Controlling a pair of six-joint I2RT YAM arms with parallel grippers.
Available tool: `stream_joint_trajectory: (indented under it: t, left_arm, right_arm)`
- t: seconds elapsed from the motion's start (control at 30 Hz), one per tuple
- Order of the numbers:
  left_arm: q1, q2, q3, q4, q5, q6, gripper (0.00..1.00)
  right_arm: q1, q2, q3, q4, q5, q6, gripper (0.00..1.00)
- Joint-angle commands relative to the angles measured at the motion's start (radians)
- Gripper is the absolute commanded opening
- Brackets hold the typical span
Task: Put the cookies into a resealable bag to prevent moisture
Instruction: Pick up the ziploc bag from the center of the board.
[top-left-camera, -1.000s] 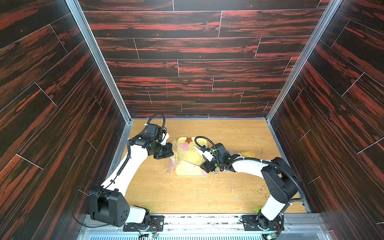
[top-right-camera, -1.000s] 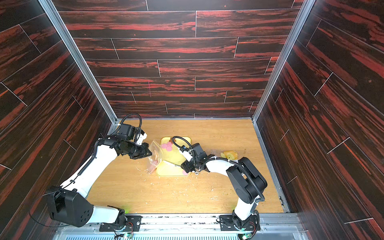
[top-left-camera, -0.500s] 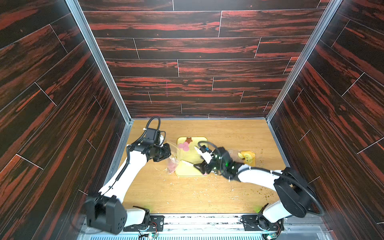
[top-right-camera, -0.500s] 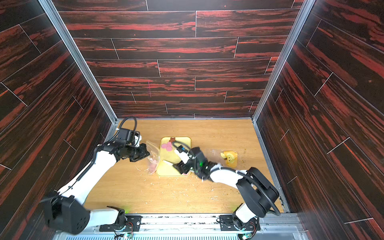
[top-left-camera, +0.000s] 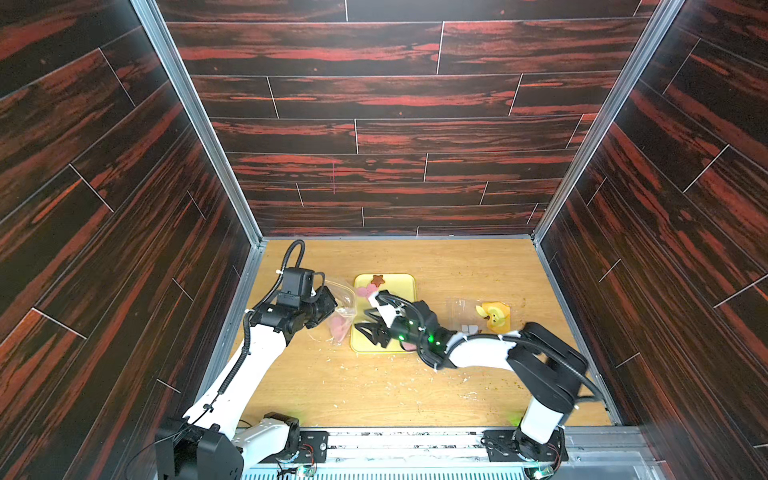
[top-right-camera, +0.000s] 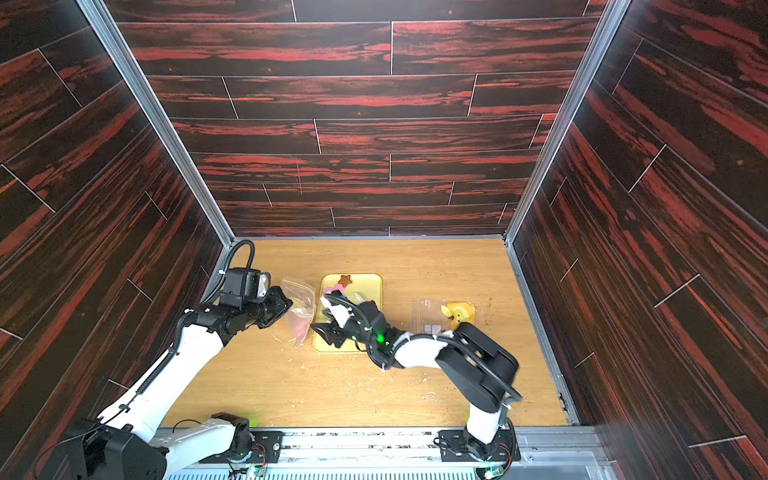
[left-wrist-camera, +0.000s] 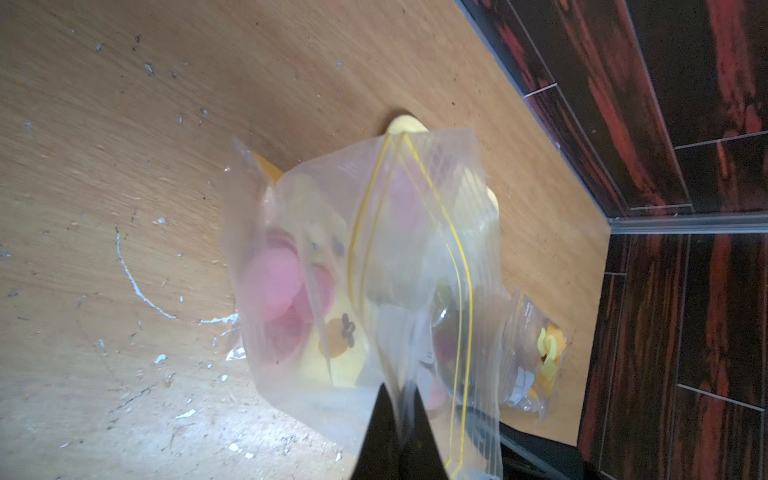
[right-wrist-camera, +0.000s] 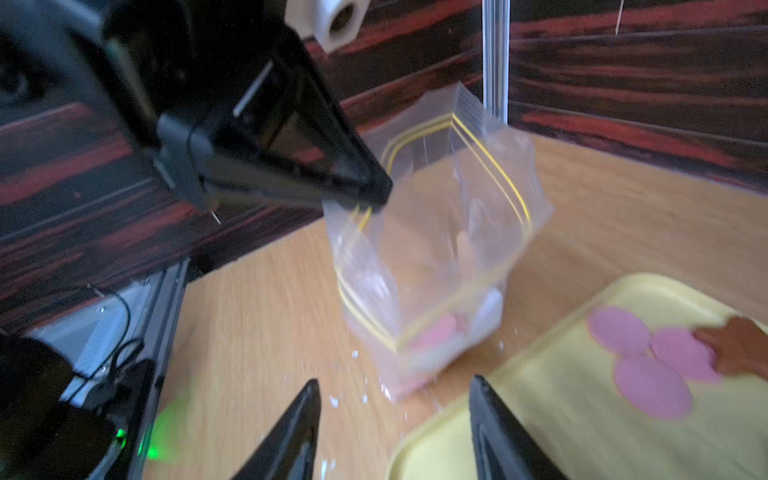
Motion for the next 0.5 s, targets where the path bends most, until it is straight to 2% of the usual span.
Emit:
stream_joint_trajectory:
  t: [0.0, 0.17, 0.47]
  left_arm:
    - [-0.004, -0.01, -0.016, 0.041, -0.012, -0.016, 0.0]
    - [-0.003, -0.015, -0.006, 0.037, -0.025, -0.001, 0.0]
    - [-0.002, -0.004, -0.001, 0.039, -0.021, 0.012, 0.0]
  right_arm:
    - [0.007, 0.055, 0.067, 0.014, 0.001, -0.013, 0.56]
    - [0.008, 0.089, 0.114, -0.05, 0.013, -0.02, 0.49]
    - [0.008, 0.1, 0.134, -0.054, -0.013, -0.012, 0.34]
